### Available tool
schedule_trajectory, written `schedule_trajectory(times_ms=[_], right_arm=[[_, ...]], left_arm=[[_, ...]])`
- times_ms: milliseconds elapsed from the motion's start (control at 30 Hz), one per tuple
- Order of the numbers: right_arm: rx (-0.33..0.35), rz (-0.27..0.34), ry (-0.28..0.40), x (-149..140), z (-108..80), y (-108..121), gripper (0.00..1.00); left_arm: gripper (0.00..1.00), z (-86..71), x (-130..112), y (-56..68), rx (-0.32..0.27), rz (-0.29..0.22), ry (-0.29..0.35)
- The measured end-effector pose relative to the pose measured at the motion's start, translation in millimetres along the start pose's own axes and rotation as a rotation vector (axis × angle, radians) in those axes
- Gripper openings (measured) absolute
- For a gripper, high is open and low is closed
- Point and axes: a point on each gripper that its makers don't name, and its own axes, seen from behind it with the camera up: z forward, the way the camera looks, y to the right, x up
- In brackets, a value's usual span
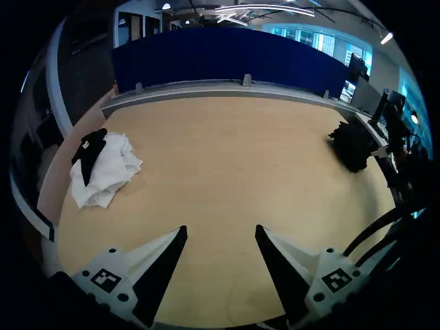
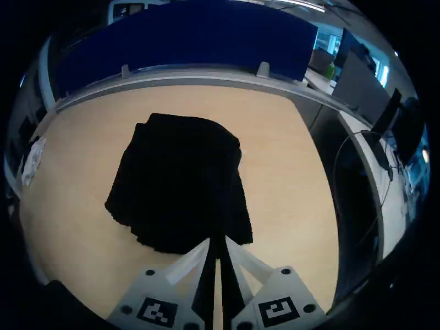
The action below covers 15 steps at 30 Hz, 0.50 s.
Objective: Fold towel
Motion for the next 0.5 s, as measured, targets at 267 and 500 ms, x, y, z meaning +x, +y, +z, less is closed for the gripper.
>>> schedule_trajectory(times_ms=[267,500], right_arm=[[0.008,0.026,0.028,0.1,-5.2,-0.6,0.06],[-0.014,0.022,0.047,-4.3,-8.2,2.9,0.24]], left_arm=[[0.92,-0.2,1.2,-1.5,0.004,-0.002,0.001],[0.92,1.1,3.3,-0.5,0.0,-0.002,0.005]])
